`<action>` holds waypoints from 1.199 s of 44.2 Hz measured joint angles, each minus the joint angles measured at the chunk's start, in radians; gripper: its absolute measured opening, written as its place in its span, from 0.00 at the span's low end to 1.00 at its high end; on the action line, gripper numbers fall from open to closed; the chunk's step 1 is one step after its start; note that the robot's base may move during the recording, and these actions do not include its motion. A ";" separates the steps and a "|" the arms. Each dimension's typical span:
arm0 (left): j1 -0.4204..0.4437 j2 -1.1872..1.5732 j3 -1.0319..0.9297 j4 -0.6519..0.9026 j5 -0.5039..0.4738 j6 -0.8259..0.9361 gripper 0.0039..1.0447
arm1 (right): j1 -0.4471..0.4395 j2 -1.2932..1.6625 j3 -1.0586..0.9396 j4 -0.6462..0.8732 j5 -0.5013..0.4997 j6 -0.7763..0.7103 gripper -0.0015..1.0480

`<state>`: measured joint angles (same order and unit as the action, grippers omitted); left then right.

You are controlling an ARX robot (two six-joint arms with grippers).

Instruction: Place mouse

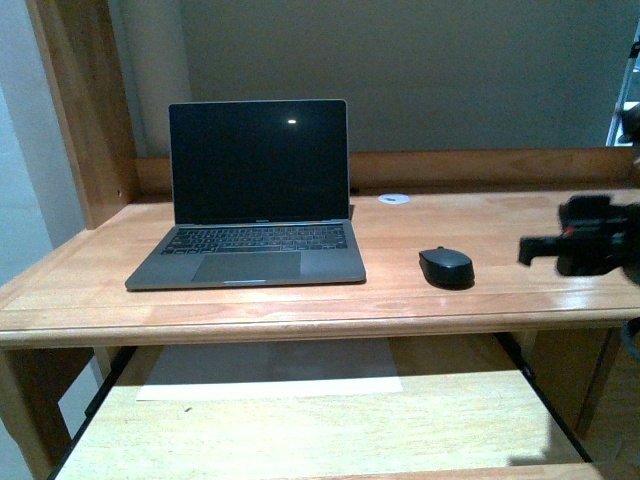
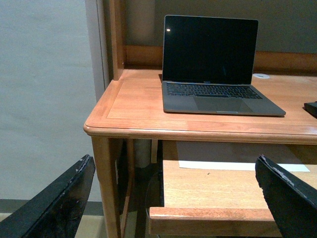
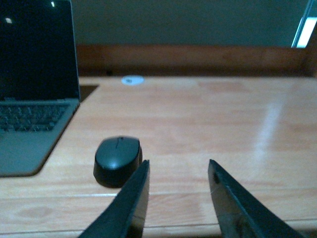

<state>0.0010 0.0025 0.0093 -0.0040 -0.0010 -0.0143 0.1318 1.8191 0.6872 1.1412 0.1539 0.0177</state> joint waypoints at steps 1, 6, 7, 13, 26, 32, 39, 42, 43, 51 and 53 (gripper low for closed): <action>0.000 0.000 0.000 0.000 0.000 0.000 0.94 | -0.002 -0.028 -0.022 0.009 -0.006 -0.001 0.31; 0.000 0.000 0.000 0.001 0.000 0.000 0.94 | -0.005 -0.123 -0.108 0.041 -0.029 -0.008 0.17; 0.000 0.000 0.000 0.001 0.000 0.000 0.94 | -0.005 -0.135 -0.124 0.042 -0.037 -0.008 0.14; 0.000 0.000 0.000 0.001 0.000 0.000 0.94 | -0.031 -0.203 -0.275 0.031 -0.054 -0.015 0.02; 0.000 0.000 0.000 0.001 0.000 0.000 0.94 | -0.059 -0.406 -0.423 0.016 -0.088 -0.015 0.02; 0.000 0.000 0.000 0.001 0.000 0.000 0.94 | -0.092 -0.494 -0.501 -0.032 -0.126 -0.016 0.02; 0.000 0.000 0.000 0.001 0.000 0.000 0.94 | -0.137 -0.597 -0.546 -0.071 -0.144 -0.015 0.02; 0.000 0.000 0.000 0.001 0.000 0.000 0.94 | -0.133 -0.653 -0.568 -0.103 -0.152 -0.015 0.02; 0.000 0.000 0.000 0.001 0.000 0.000 0.94 | -0.133 -0.668 -0.575 -0.114 -0.152 -0.015 0.02; 0.000 0.000 0.000 0.001 0.000 0.000 0.94 | -0.132 -0.805 -0.621 -0.211 -0.155 -0.016 0.02; 0.000 0.000 0.000 0.001 0.000 0.000 0.94 | -0.132 -0.847 -0.629 -0.240 -0.154 -0.016 0.02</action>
<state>0.0010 0.0025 0.0093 -0.0032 -0.0010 -0.0143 -0.0006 0.9722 0.0578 0.9009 -0.0002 0.0021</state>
